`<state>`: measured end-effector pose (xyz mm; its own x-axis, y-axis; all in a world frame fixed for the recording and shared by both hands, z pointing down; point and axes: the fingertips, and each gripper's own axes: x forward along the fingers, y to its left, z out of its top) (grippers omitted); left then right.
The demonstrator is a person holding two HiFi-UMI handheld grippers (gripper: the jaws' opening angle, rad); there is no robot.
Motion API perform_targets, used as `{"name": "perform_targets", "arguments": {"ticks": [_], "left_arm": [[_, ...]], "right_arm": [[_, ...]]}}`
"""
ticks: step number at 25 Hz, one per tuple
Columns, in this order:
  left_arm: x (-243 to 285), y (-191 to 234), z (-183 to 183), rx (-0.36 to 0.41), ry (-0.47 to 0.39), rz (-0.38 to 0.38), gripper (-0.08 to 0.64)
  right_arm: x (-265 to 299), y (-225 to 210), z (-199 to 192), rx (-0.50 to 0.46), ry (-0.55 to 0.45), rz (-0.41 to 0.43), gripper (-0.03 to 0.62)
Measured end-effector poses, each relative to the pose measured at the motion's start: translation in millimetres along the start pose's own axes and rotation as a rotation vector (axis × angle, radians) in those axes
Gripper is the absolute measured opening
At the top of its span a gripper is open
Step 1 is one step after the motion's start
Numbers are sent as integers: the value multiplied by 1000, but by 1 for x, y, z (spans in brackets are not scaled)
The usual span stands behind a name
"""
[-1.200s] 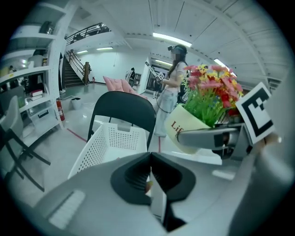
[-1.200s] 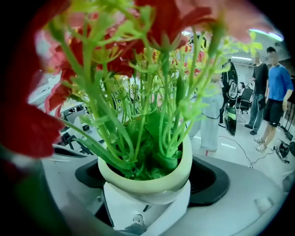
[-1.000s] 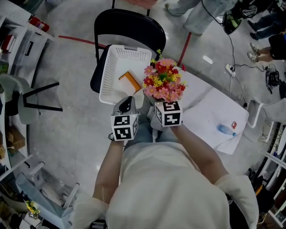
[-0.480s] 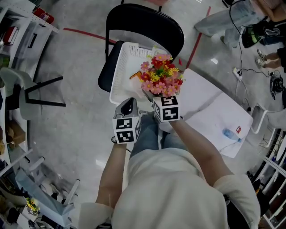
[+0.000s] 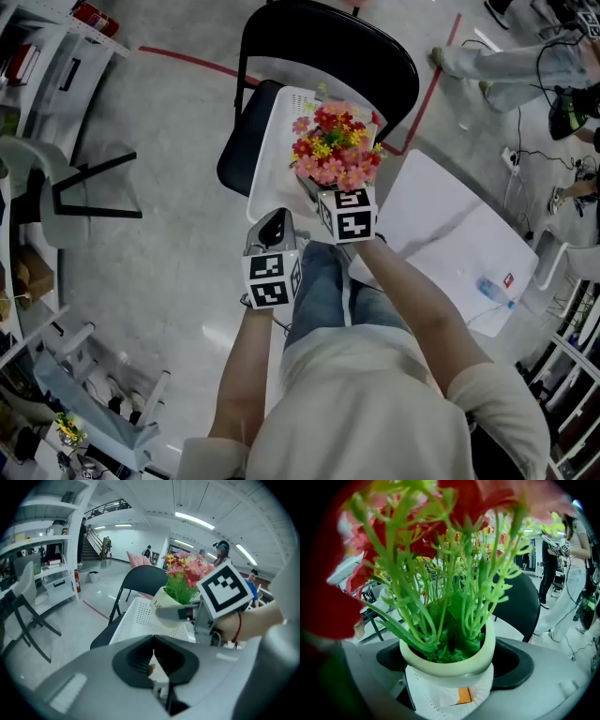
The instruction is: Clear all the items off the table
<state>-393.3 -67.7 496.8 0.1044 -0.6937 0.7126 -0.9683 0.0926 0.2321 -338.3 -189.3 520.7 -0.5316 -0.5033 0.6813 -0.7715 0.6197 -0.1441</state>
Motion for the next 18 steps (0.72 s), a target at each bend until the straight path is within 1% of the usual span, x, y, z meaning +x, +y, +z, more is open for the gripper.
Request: {"name": "perform_targets", "arguments": {"ticks": [3, 7, 13, 18], "left_arm": [[5, 8, -1, -6, 4, 6, 9], [12, 18, -1, -35, 8, 20, 9], [24, 26, 0, -51, 24, 23, 9], [36, 30, 0, -91, 25, 12, 9]], "right_arm": [[17, 2, -1, 1, 12, -4, 526], [40, 2, -5, 5, 31, -13, 526], [73, -4, -16, 12, 60, -30, 526], [100, -11, -26, 13, 84, -51, 526]]}}
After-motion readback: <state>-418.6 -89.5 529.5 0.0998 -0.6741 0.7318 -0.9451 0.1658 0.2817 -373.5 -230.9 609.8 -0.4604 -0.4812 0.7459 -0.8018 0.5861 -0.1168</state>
